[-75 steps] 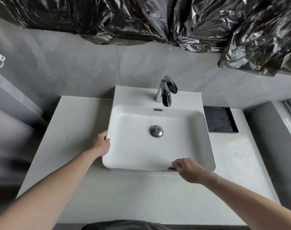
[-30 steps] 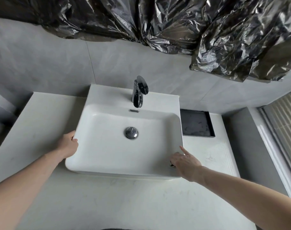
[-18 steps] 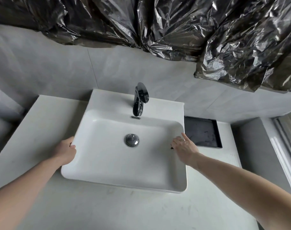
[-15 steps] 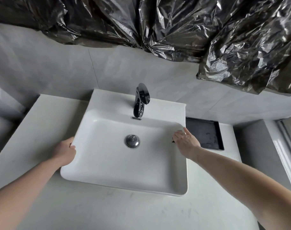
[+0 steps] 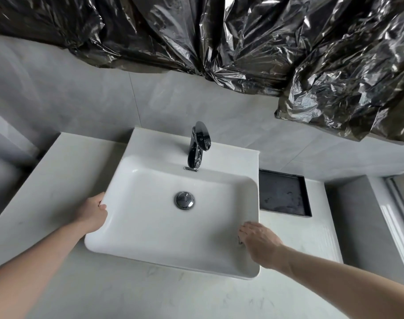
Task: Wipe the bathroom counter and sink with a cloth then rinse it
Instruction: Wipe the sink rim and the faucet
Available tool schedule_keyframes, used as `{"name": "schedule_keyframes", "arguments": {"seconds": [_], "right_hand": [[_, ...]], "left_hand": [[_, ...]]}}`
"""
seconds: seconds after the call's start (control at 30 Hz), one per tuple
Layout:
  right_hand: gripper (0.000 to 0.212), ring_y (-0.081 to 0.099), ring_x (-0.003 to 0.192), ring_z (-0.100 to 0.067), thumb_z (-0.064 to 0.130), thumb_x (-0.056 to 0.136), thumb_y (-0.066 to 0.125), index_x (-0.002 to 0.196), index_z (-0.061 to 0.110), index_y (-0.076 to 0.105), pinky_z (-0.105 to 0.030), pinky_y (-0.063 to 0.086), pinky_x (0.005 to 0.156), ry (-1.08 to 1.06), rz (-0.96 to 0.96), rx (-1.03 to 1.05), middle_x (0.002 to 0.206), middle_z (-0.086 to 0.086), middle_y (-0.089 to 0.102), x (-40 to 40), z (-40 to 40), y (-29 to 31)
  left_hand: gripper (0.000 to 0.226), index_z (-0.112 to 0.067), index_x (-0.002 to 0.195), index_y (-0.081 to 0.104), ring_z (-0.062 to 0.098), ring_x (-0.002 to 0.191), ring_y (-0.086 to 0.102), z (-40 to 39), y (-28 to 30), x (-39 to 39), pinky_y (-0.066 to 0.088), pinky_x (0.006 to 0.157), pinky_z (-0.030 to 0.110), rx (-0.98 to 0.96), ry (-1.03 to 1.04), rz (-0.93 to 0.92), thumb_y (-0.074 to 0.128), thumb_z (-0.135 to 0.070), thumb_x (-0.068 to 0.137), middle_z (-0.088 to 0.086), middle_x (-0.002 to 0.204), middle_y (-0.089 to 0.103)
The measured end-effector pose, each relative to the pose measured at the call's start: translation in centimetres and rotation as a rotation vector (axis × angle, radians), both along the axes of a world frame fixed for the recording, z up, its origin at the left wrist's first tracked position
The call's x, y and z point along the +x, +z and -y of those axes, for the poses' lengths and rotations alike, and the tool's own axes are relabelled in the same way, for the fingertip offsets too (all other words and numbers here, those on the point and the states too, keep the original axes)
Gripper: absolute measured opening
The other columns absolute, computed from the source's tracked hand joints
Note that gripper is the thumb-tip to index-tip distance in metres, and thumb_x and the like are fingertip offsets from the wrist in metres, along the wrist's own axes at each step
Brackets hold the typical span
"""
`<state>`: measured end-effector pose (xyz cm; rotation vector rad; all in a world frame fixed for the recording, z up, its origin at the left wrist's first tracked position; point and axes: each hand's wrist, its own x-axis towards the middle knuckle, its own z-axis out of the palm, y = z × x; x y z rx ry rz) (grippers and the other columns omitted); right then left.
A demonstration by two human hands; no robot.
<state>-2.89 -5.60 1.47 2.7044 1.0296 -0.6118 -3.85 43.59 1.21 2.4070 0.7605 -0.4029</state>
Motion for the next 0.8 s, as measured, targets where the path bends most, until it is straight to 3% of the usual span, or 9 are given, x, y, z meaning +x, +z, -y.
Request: {"name": "schedule_keyframes", "arguments": {"seconds": [0.07, 0.13, 0.23, 0.3, 0.37, 0.53, 0.63, 0.73, 0.8], "right_hand": [[0.031, 0.064, 0.11, -0.021, 0.002, 0.083, 0.056, 0.103, 0.022, 0.07, -0.028, 0.048, 0.1, -0.076, -0.093, -0.034, 0.109, 0.001, 0.069, 0.0, -0.2, 1.0], [0.034, 0.064, 0.106, -0.028, 0.002, 0.086, 0.046, 0.101, 0.026, 0.065, -0.033, 0.05, 0.089, -0.244, -0.171, 0.003, 0.11, 0.0, 0.067, 1.0, -0.8, 2.1], [0.026, 0.064, 0.093, -0.032, 0.009, 0.094, 0.047, 0.096, 0.027, 0.065, -0.033, 0.049, 0.077, -0.527, -0.106, 0.337, 0.1, 0.005, 0.073, 4.7, -1.8, 3.2], [0.033, 0.068, 0.11, -0.026, 0.011, 0.099, 0.05, 0.118, 0.025, 0.073, -0.029, 0.052, 0.089, -0.706, 0.027, 0.564, 0.118, 0.005, 0.077, 8.3, -2.3, 3.9], [0.036, 0.067, 0.117, -0.025, 0.009, 0.1, 0.051, 0.127, 0.018, 0.071, -0.026, 0.048, 0.09, -0.817, 0.141, 0.702, 0.126, 0.0, 0.074, 12.1, -2.7, 4.4], [0.033, 0.06, 0.119, -0.038, 0.012, 0.102, 0.042, 0.125, 0.012, 0.065, -0.041, 0.049, 0.099, -0.862, 0.211, 0.699, 0.13, -0.011, 0.067, 18.7, -3.5, 2.3], [0.028, 0.047, 0.117, -0.044, 0.013, 0.096, 0.04, 0.116, 0.007, 0.058, -0.056, 0.038, 0.11, -0.781, 0.282, 0.555, 0.127, -0.017, 0.054, 19.2, -6.1, -1.0], [0.047, 0.022, 0.148, -0.05, 0.011, 0.103, 0.035, 0.148, 0.0, 0.041, -0.052, 0.009, 0.129, -0.74, 0.264, 0.545, 0.16, -0.023, 0.032, 18.1, -10.5, -3.4], [0.053, 0.015, 0.154, -0.043, 0.005, 0.097, 0.034, 0.15, 0.005, 0.039, -0.051, 0.008, 0.129, -0.583, 0.236, 0.581, 0.163, -0.016, 0.029, 16.8, -13.9, -3.8]], "left_hand": [[0.041, -0.032, 0.116, 0.066, 0.033, 0.088, 0.06, -0.1, 0.1, 0.2, 0.042, 0.071, 0.032, -0.022, -0.01, -0.021, 0.045, -0.003, 0.096, 0.003, 0.103, 0.071], [0.033, -0.027, 0.098, 0.067, 0.032, 0.085, 0.063, -0.6, 0.0, 0.8, 0.044, 0.068, 0.031, -0.041, -0.009, -0.054, 0.047, -0.002, 0.09, 0.001, 0.092, 0.071], [0.015, -0.014, 0.073, 0.057, 0.032, 0.075, 0.064, -2.0, -1.1, 2.2, 0.041, 0.062, 0.031, 0.009, -0.007, -0.072, 0.05, -0.012, 0.085, 0.01, 0.078, 0.07], [0.025, -0.015, 0.066, 0.044, 0.031, 0.068, 0.059, -2.3, -1.6, 3.1, 0.036, 0.058, 0.031, 0.071, -0.003, -0.065, 0.048, -0.02, 0.09, 0.017, 0.074, 0.066], [0.031, -0.015, 0.065, 0.041, 0.03, 0.062, 0.052, -1.9, -1.6, 3.5, 0.033, 0.056, 0.03, 0.107, 0.0, -0.045, 0.048, -0.019, 0.095, 0.014, 0.067, 0.061], [0.037, -0.015, 0.062, 0.038, 0.028, 0.059, 0.049, -2.2, -2.1, 3.5, 0.032, 0.055, 0.03, 0.115, -0.006, -0.05, 0.053, -0.019, 0.096, 0.009, 0.061, 0.056], [0.037, -0.016, 0.062, 0.039, 0.027, 0.057, 0.047, -2.6, -2.8, 3.5, 0.033, 0.055, 0.03, 0.104, -0.004, -0.048, 0.054, -0.018, 0.095, 0.01, 0.06, 0.056], [0.035, -0.018, 0.063, 0.039, 0.024, 0.054, 0.042, -2.8, -3.3, 3.5, 0.031, 0.055, 0.029, 0.096, 0.003, -0.056, 0.054, -0.018, 0.094, 0.003, 0.056, 0.049], [0.035, -0.018, 0.063, 0.038, 0.023, 0.054, 0.041, -2.8, -3.2, 3.5, 0.03, 0.055, 0.029, 0.098, 0.0, -0.055, 0.054, -0.018, 0.094, 0.0, 0.055, 0.045]]}}
